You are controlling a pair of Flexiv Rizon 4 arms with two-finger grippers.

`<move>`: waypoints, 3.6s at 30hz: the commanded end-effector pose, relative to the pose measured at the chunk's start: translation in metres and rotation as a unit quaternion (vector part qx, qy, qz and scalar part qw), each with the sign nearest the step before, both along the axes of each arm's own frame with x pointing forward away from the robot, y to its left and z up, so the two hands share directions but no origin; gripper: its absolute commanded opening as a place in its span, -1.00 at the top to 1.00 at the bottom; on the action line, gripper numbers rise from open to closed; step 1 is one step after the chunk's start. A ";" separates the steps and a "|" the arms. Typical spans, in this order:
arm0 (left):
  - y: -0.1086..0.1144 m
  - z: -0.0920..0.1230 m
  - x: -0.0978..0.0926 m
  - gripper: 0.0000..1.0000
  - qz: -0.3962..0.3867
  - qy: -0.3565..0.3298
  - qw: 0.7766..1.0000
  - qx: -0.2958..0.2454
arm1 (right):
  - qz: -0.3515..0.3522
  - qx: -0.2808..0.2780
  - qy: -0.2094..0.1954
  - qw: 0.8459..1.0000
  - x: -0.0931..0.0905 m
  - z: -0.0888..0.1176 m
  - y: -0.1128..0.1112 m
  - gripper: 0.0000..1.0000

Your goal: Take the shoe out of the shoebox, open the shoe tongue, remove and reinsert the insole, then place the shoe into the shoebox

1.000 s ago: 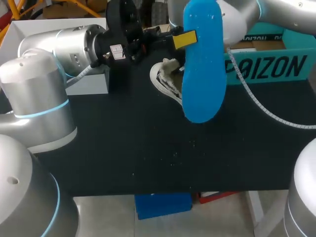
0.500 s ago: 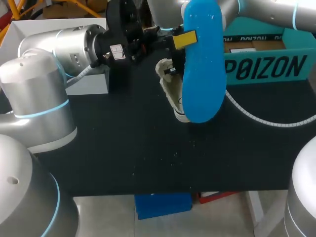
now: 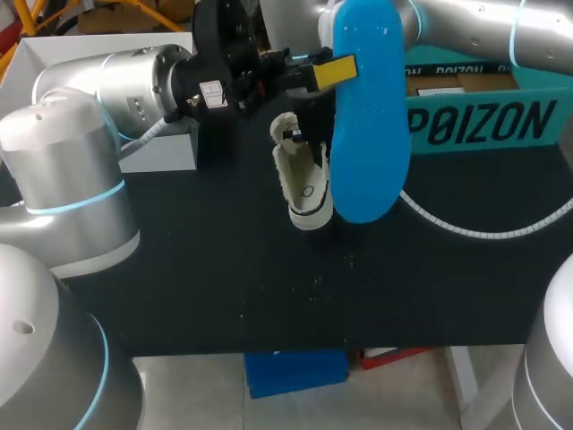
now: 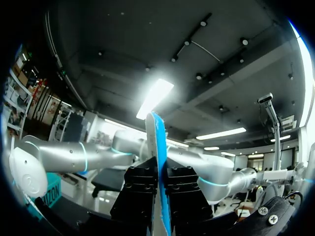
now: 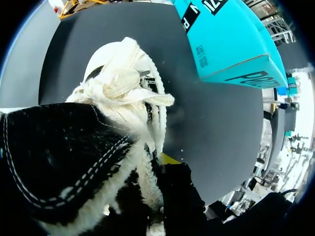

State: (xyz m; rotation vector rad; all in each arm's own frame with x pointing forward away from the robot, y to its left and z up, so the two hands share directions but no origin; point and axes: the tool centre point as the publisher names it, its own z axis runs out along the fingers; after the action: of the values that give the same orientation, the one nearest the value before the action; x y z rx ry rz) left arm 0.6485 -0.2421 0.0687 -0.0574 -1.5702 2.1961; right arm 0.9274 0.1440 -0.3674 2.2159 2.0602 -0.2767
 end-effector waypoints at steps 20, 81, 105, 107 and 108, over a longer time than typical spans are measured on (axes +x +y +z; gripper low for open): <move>-0.002 -0.001 0.000 1.00 0.001 0.000 1.000 -0.001 | -0.049 0.181 -0.054 0.981 -0.013 0.038 -0.029 -1.00; -0.002 -0.001 0.000 1.00 0.001 0.000 1.000 -0.001 | -0.014 0.677 -0.094 0.730 -0.046 0.124 -0.014 -1.00; -0.002 -0.001 0.000 1.00 0.001 0.000 1.000 -0.001 | -0.027 0.719 -0.095 0.688 -0.045 0.126 -0.014 -1.00; -0.003 -0.004 0.007 1.00 0.007 -0.031 0.999 -0.012 | -0.027 0.719 -0.095 0.688 -0.045 0.126 -0.014 -1.00; -0.004 -0.007 0.009 1.00 0.011 -0.047 0.999 -0.010 | -0.027 0.719 -0.095 0.688 -0.045 0.126 -0.014 -1.00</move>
State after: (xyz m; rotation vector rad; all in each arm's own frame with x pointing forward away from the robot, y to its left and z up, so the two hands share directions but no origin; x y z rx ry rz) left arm 0.6508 -0.2419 0.0676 -0.1104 -1.6026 2.2401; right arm 0.8821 0.1289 -0.2405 2.5145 2.2555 2.1874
